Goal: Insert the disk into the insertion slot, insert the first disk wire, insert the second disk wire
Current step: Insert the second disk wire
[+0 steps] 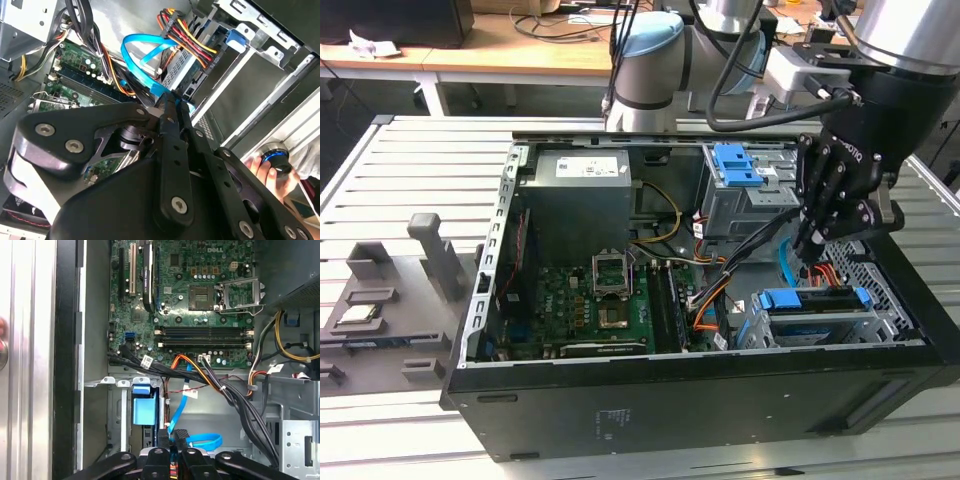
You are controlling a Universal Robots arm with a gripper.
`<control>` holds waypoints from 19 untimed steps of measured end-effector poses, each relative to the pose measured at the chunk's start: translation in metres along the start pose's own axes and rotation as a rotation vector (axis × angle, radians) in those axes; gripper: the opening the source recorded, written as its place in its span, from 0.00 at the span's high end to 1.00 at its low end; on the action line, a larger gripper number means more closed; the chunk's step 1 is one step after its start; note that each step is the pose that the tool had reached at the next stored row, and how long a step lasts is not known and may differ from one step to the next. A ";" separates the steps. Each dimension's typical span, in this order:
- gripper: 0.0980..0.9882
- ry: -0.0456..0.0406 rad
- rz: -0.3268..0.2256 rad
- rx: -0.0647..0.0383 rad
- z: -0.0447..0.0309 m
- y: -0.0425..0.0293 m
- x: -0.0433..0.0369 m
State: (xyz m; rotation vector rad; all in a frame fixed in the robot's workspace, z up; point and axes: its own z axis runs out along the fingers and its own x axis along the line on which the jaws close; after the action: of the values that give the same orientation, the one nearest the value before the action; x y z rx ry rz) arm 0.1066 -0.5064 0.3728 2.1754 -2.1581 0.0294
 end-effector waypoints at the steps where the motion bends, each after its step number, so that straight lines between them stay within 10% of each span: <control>1: 0.93 -0.0001 0.000 0.000 0.0002 0.0001 0.0022; 6: 0.93 -0.0001 0.000 0.000 0.0067 -0.0003 0.0166; 19: 0.93 0.0007 -0.015 -0.002 0.0266 -0.0159 0.0153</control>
State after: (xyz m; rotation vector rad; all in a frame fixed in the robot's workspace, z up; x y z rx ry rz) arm 0.1216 -0.5234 0.3467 2.1903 -2.1404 0.0273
